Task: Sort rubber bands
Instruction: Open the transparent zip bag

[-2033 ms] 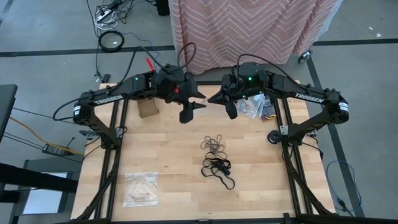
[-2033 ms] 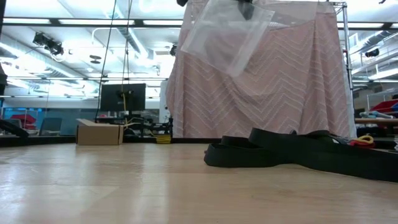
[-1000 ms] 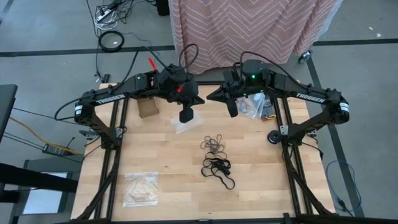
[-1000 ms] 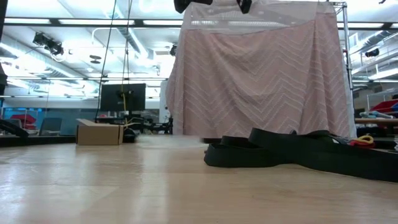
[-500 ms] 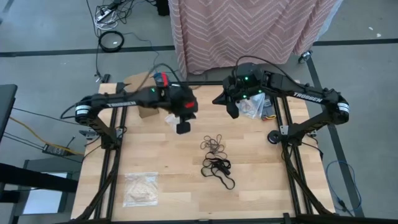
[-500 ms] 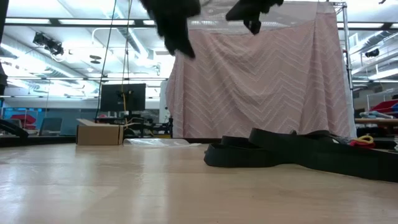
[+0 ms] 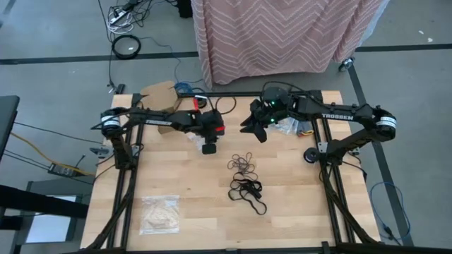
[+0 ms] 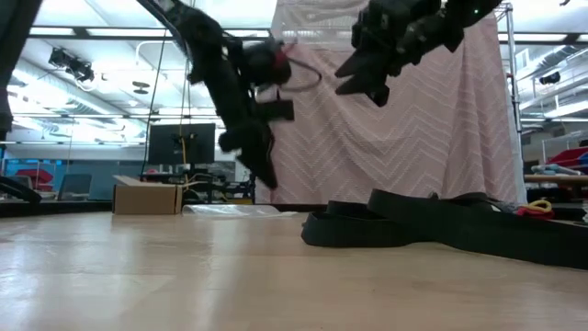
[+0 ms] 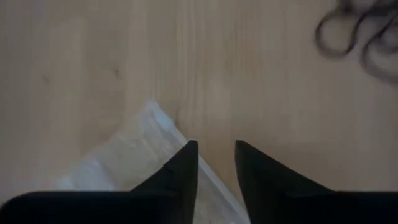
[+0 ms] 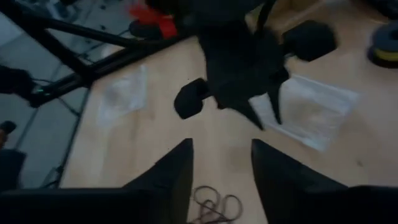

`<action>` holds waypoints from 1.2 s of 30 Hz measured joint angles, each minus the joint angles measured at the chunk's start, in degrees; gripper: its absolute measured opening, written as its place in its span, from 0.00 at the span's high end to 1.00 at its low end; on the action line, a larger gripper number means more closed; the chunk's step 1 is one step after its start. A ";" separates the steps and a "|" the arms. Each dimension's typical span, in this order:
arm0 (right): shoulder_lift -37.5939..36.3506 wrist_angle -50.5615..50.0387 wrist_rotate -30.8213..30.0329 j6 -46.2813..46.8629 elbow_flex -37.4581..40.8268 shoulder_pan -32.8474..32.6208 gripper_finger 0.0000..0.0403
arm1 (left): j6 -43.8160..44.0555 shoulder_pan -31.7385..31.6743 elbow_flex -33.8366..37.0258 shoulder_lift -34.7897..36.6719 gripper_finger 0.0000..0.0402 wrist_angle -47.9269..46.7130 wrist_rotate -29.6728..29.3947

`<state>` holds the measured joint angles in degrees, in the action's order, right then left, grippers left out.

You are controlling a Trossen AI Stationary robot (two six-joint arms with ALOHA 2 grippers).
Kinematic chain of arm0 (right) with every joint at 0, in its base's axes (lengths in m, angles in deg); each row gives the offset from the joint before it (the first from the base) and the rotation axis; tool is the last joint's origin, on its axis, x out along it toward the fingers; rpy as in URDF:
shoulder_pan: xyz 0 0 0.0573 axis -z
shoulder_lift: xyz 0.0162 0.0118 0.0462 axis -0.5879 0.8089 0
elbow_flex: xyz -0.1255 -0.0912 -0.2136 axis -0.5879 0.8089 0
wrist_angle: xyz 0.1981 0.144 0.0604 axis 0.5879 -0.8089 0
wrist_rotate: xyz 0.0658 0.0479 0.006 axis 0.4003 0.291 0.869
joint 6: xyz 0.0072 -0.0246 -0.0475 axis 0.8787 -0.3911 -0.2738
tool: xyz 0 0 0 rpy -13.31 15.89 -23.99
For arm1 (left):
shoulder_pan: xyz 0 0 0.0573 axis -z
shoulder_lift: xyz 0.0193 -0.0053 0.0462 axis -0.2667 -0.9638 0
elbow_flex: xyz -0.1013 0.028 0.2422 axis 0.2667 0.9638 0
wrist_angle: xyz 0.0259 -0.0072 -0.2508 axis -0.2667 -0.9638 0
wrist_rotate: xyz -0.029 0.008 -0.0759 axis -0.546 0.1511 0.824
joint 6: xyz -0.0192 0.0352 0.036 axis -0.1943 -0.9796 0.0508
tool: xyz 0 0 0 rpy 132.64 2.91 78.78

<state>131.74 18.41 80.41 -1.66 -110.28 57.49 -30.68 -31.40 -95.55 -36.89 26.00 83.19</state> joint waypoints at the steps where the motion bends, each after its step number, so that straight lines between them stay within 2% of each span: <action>1: 0.00 0.02 -0.25 0.02 0.04 0.42 0.56 | 0.05 -0.31 -0.15 -1.18 0.67 -0.17 -0.12; 4: 0.00 0.27 -0.28 1.05 0.04 1.56 0.51 | 0.22 -1.35 -0.39 -3.42 0.61 0.17 -0.01; 6: 0.00 0.17 -0.43 1.30 0.04 2.40 0.49 | 0.74 -1.62 -0.53 -4.36 0.59 0.43 -2.46; 9: 0.00 0.05 -0.44 1.66 0.04 3.38 0.48 | 5.18 -1.68 -0.55 -4.76 0.57 -0.29 -7.14; 11: 0.00 -0.10 -0.54 2.07 0.04 3.81 0.49 | 8.76 -2.19 -0.59 -4.76 0.58 -1.08 -6.60; 14: 0.00 -1.34 -0.90 2.28 0.04 3.93 0.51 | 13.96 -2.56 -0.59 -4.76 0.66 -3.06 -5.95; 18: 0.00 -3.32 -1.25 3.48 0.04 3.88 0.56 | 16.55 -2.59 0.11 -4.76 0.93 -3.84 -1.88; 19: 0.00 -3.32 -1.12 3.56 0.04 3.68 0.57 | 17.30 -2.61 0.16 -4.76 0.96 -3.84 -0.75; 25: 0.00 -3.31 0.48 4.95 0.04 1.12 0.62 | 20.95 -2.51 -1.56 -3.19 0.99 -7.05 5.92; 36: -0.22 1.26 7.48 10.31 0.04 -3.45 0.64 | 19.85 -2.51 -10.41 8.76 1.00 -10.47 8.22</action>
<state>131.52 19.67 87.90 8.65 -110.23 54.04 -10.84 -33.91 -105.96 -28.14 15.53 91.41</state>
